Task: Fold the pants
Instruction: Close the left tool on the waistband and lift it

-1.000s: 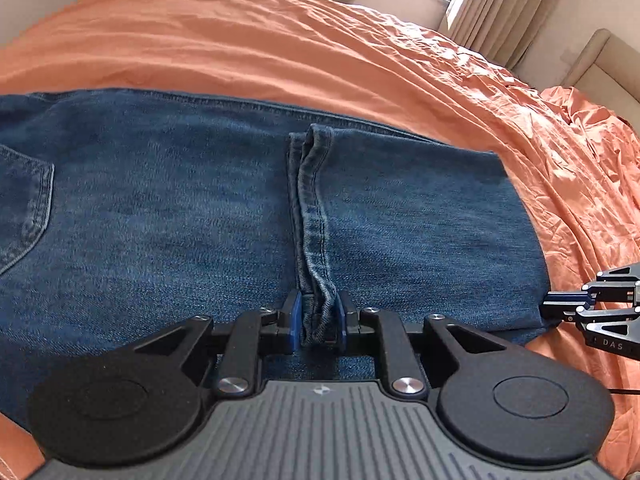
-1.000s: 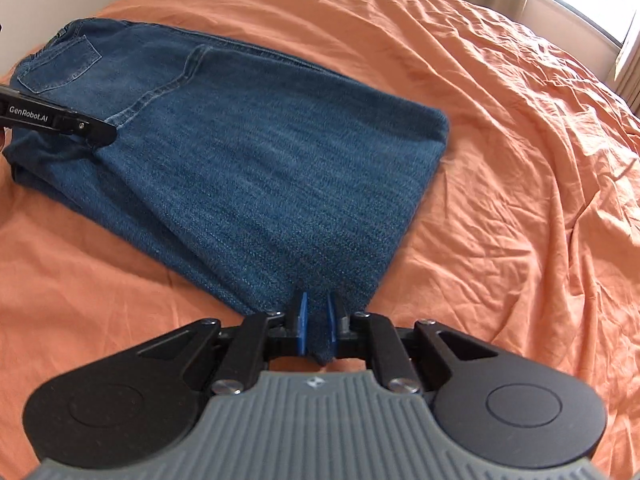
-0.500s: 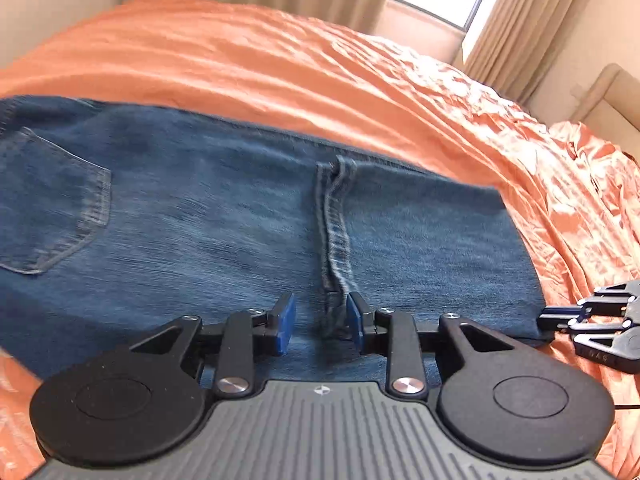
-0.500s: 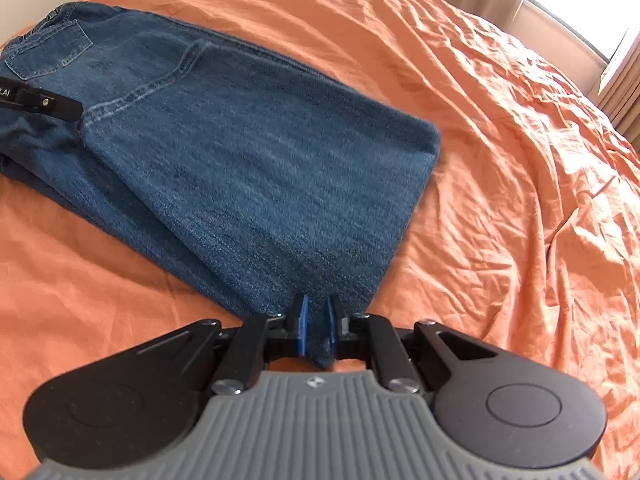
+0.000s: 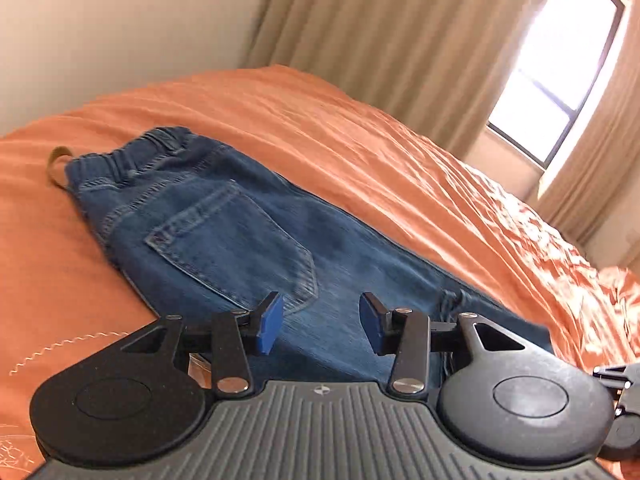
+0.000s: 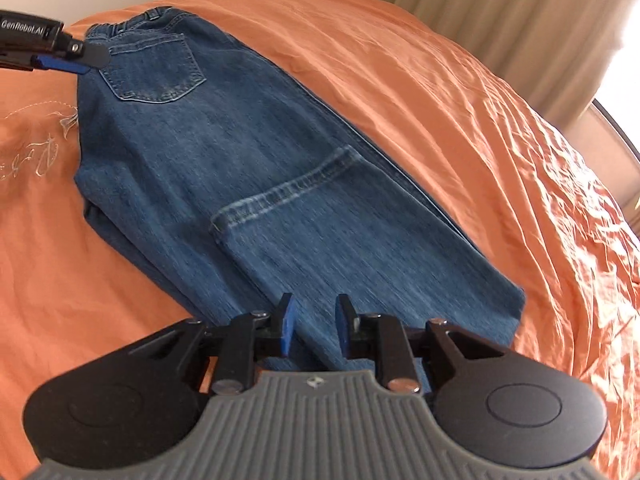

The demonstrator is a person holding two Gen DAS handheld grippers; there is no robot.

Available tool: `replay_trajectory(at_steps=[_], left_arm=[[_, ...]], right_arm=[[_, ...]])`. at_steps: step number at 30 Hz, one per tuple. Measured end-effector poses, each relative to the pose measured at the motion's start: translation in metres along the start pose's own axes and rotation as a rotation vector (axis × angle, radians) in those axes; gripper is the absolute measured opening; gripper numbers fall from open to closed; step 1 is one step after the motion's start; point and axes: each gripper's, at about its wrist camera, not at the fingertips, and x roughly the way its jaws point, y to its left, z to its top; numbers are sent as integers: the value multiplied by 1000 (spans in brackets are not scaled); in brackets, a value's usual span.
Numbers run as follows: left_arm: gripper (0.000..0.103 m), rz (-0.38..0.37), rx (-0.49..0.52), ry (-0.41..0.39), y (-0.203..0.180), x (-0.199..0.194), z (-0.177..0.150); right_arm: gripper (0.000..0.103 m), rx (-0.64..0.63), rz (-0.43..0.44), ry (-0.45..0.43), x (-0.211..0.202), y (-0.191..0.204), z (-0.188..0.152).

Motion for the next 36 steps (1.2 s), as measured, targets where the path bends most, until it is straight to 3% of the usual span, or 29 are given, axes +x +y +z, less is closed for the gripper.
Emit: replay_trajectory(at_steps=[7,12,17,19,24,27,29,32,36], left_arm=[[56,59,-165,-59,72,-4,33],[62,108,-374,-112,133,0,36],[68,56,-622,-131,186,15,28],[68,30,-699,-133,201,24,25],[68,-1,-803,-121,220,53,28],[58,-24,-821,-102,220,73,30],[40,-36,-823,-75,216,85,32],[27,-28,-809,-92,210,87,32],[20,-14,-709,-164,187,71,39]], right_arm=[[17,-54,-18,27,28,21,47],[17,-25,-6,65,62,24,71],[17,-10,34,144,97,30,78],[24,-4,56,164,104,32,79],[25,8,66,176,112,31,78],[25,13,73,172,112,27,77],[25,19,71,170,114,27,76],[25,29,71,163,114,25,73],[25,46,73,153,115,23,70]])
